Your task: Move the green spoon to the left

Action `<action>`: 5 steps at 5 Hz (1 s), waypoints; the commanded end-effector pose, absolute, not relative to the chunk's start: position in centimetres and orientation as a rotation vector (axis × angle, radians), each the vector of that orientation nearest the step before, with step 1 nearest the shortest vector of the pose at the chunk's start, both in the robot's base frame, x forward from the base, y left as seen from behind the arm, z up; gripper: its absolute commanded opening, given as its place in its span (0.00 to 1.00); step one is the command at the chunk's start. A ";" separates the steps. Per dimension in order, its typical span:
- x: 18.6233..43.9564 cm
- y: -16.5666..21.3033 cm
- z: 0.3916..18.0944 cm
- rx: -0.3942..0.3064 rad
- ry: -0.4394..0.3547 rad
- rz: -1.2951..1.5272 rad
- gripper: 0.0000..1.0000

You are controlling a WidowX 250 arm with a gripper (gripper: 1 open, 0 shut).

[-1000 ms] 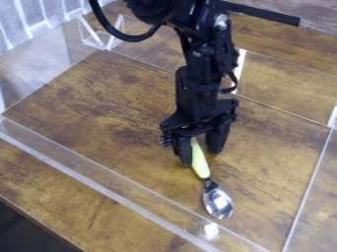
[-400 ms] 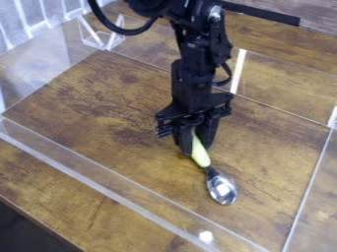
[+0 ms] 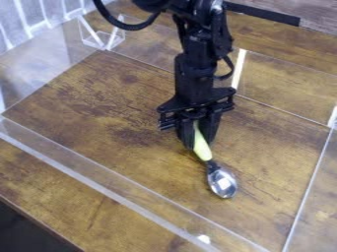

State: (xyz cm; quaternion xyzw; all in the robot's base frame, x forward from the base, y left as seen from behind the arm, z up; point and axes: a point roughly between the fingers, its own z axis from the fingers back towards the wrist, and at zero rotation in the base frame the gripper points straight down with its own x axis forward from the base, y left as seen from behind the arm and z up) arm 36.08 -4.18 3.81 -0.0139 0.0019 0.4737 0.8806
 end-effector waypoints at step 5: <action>37.4 -2.8 5.5 -0.077 -0.020 1.011 0.00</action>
